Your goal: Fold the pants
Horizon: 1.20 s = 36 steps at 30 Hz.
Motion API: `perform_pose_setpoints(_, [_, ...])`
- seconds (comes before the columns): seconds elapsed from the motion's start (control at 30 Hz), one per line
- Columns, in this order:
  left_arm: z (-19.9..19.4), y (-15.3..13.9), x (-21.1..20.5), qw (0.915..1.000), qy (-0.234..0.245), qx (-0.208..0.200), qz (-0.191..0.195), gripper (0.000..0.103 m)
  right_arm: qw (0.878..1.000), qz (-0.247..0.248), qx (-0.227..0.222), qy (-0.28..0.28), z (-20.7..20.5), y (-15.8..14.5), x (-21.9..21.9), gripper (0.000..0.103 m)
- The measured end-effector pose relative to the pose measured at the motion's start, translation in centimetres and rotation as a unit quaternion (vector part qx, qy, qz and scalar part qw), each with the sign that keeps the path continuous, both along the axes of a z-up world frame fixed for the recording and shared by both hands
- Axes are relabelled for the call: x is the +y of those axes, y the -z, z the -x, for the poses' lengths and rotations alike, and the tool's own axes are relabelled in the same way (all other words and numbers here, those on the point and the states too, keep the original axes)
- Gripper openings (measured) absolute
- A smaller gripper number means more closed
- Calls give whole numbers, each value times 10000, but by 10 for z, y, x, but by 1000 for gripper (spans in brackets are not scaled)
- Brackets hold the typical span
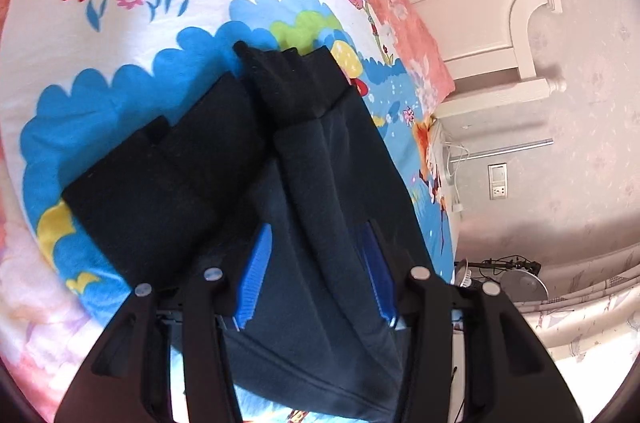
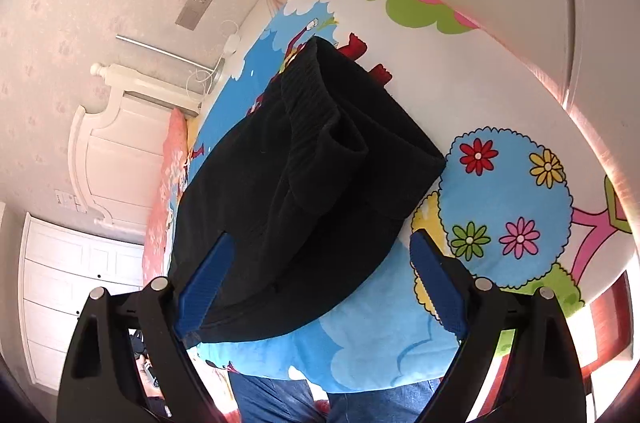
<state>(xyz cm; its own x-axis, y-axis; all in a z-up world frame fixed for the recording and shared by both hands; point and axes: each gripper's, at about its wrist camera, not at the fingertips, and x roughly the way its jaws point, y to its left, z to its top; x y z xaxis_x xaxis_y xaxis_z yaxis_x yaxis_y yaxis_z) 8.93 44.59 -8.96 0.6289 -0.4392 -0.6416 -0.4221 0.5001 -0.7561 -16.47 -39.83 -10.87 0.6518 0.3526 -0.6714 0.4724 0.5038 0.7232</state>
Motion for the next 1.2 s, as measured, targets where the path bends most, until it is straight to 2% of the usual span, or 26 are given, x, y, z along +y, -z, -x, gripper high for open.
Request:
perform_pose_setpoints(0.17, [-33, 11, 1, 9995, -46, 274, -146, 45, 9983, -190, 331, 450, -12, 12, -7, 88])
perform_pose_setpoints(0.23, [-43, 16, 0, 9990, 26, 392, -192, 43, 9980, -198, 320, 505, -14, 14, -10, 88])
perform_pose_setpoints(0.27, [-46, 17, -1, 9989, 46, 429, -201, 40, 9980, -164, 339, 503, -17, 14, -11, 88])
perform_pose_setpoints(0.33, [-54, 20, -3, 9980, 141, 554, -287, 22, 9979, -135, 373, 518, -22, 16, -13, 89])
perform_pose_setpoints(0.4, [-60, 21, -4, 9971, 174, 640, -364, 12, 9974, -39, 472, 549, -26, 14, -13, 89])
perform_pose_setpoints(0.43, [-62, 20, -4, 9969, 189, 659, -391, 10, 9972, 30, 516, 535, -27, 12, -12, 87])
perform_pose_setpoints(0.5, [-61, 17, -4, 9967, 203, 663, -415, 9, 9966, 169, 631, 511, -23, 6, -9, 78])
perform_pose_setpoints(0.57, [-59, 12, -4, 9965, 248, 630, -493, 9, 9966, 369, 632, 388, -21, 0, -4, 77])
perform_pose_setpoints(0.67, [-61, 9, -7, 9957, 322, 625, -599, 9, 9980, 238, 498, 314, -31, 6, -4, 75])
perform_pose_setpoints(0.8, [-64, 12, -8, 9951, 328, 718, -603, 9, 9979, 348, 517, 185, -50, 11, -1, 71])
perform_pose_setpoints(0.83, [-65, 13, -8, 9948, 353, 737, -605, 9, 9978, 331, 540, 201, -54, 14, -1, 65])
perform_pose_setpoints(0.87, [-67, 14, -8, 9947, 366, 750, -594, 8, 9974, 414, 565, 189, -57, 14, 0, 55])
perform_pose_setpoints(0.9, [-67, 11, -7, 9948, 396, 734, -579, 7, 9977, 381, 529, 160, -60, 14, 0, 24])
perform_pose_setpoints(0.97, [-65, -4, -5, 9957, 453, 575, -573, 7, 9985, 425, 314, 137, -61, 0, -1, 23])
perform_pose_setpoints(1.1, [-32, -76, -7, 9969, 477, -78, -627, 6, 9984, 447, -352, -12, -46, -55, 3, 21])
perform_pose_setpoints(1.17, [-5, -95, -10, 9959, 426, -213, -773, 6, 9978, 486, -451, 24, -33, -66, 0, 21])
perform_pose_setpoints(1.2, [11, -93, -9, 9960, 339, -187, -810, 6, 9979, 536, -364, 38, -30, -61, -2, 21])
